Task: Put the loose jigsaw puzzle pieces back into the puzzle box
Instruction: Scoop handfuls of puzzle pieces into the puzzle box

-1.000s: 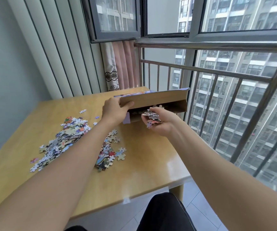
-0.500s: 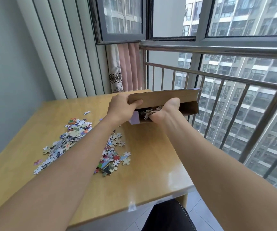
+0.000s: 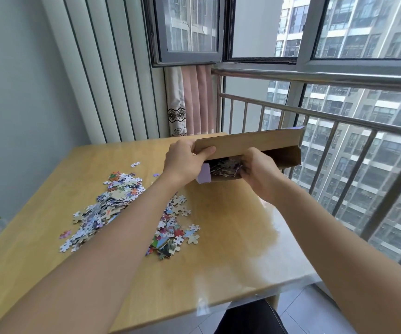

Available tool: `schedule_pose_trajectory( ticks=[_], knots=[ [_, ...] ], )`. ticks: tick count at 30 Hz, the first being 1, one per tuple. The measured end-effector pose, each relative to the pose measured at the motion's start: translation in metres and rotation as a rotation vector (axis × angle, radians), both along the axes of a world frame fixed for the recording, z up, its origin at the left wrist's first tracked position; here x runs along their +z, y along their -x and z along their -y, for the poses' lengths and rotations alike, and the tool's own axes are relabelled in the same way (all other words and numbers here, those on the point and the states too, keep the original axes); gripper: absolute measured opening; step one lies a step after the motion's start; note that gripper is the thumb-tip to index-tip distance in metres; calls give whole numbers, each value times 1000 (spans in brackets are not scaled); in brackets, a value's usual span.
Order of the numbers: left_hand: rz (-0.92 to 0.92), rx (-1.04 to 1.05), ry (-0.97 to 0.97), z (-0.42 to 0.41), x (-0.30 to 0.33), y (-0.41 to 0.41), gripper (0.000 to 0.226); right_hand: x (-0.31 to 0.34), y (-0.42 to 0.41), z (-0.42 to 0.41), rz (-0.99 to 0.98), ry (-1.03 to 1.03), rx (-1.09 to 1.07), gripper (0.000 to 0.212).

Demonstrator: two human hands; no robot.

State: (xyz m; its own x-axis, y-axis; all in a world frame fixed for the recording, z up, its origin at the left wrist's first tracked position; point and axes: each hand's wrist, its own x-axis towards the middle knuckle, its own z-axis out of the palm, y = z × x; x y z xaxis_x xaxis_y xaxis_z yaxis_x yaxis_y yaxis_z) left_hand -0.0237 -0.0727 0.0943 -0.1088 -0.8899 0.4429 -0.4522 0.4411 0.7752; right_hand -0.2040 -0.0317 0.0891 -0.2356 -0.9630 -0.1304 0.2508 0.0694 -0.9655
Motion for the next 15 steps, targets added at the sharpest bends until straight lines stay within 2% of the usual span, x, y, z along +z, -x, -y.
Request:
schedule_pose_trajectory(
  ticks=[1,4,7,8,10,11,13,15],
  knots=[
    [-3,-1,-3,0,0,1,24,-3,4,0,-120,14,-1,16],
    [5,7,-11,0,0,4,25,-8,10,1,-622,38,90,38],
    [5,8,-7,0,3,6,24,-7,18,1,-1234,230,175,50],
    [1,5,-7,0,4,5,23,-7,20,2,-1381,299,198,55],
    [-18,7,-16,1,6,3,19,-9,23,2,-1541,362,172,61],
    [-33,10,-24,2,8,2,17,-10,23,1,-1600,396,119,56],
    [-82,9,-37,4,11,0,12,-11,23,3,-1661,530,18,35],
    [-185,-28,-36,4,15,-1,7,-5,24,4,-1624,688,-45,17]
  ],
)
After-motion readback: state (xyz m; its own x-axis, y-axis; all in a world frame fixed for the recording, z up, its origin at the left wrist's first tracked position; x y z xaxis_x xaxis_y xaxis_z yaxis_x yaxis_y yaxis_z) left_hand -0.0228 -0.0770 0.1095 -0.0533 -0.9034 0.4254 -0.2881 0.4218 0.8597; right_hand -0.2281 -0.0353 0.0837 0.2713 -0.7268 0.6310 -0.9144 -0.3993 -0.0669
